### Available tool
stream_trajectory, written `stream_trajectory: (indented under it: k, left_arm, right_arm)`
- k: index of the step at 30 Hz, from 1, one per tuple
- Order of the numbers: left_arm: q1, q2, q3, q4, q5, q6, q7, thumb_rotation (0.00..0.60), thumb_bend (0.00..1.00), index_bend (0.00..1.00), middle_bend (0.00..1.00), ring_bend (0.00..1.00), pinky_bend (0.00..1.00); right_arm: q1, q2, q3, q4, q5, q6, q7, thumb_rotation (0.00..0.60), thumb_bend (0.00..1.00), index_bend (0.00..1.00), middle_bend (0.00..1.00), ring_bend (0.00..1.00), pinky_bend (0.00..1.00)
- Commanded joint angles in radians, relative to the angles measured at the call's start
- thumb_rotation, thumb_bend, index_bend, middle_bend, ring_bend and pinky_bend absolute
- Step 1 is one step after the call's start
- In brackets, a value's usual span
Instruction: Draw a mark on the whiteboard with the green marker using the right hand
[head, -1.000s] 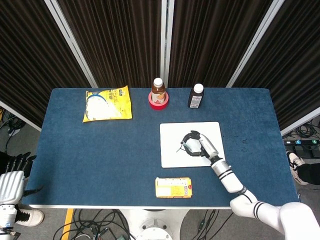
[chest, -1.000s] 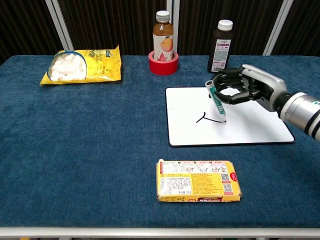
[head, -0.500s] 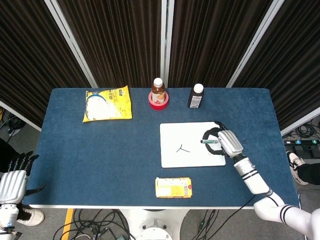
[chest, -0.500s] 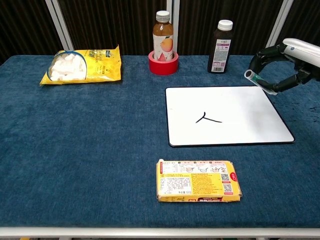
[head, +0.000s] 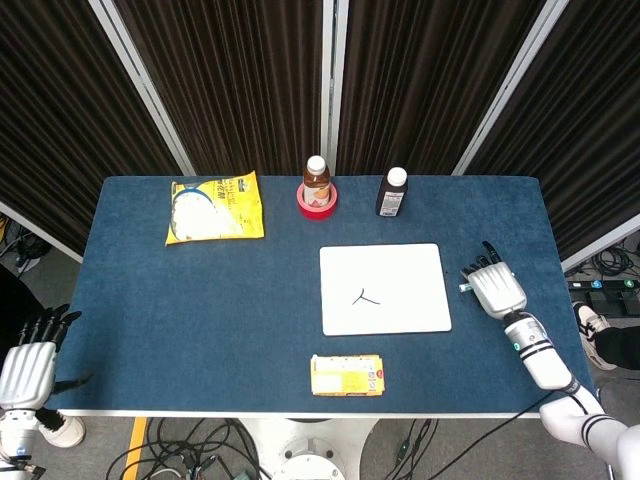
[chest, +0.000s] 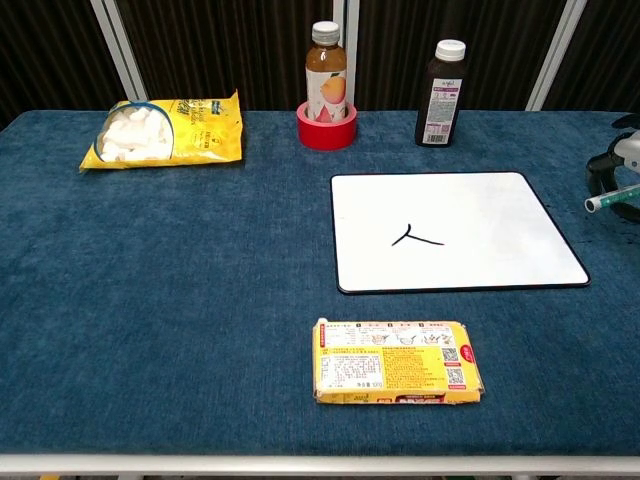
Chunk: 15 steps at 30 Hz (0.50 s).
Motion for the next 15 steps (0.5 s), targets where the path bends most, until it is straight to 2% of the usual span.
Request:
stream_trajectory:
  k: [1, 5, 11, 15]
  left_arm:
    - [-0.001, 0.001, 0.0, -0.004, 0.0, 0.0, 0.003, 0.6, 0.1, 0.16, 0.06, 0.01, 0.0]
    - [0.001, 0.003, 0.0, -0.006, -0.002, 0.0, 0.005, 0.6, 0.1, 0.16, 0.06, 0.01, 0.0]
    - [0.002, 0.004, 0.001, -0.004, -0.002, 0.002, 0.002, 0.6, 0.1, 0.16, 0.06, 0.01, 0.0]
    - [0.0, 0.003, -0.001, 0.0, -0.002, 0.001, -0.003, 0.6, 0.1, 0.16, 0.06, 0.01, 0.0]
  right_arm:
    - [0.0, -0.057, -0.016, 0.08, -0.008, -0.026, 0.003, 0.6, 0.53, 0.6, 0.52, 0.24, 0.02]
    - [0.004, -0.093, -0.018, 0.135, -0.013, -0.036, 0.02, 0.6, 0.53, 0.55, 0.49, 0.21, 0.01]
    - [-0.006, -0.094, -0.021, 0.133, -0.016, -0.029, 0.029, 0.6, 0.53, 0.3, 0.35, 0.09, 0.0]
    - [-0.031, -0.043, -0.009, 0.048, 0.001, 0.003, 0.011, 0.6, 0.54, 0.16, 0.29, 0.04, 0.0]
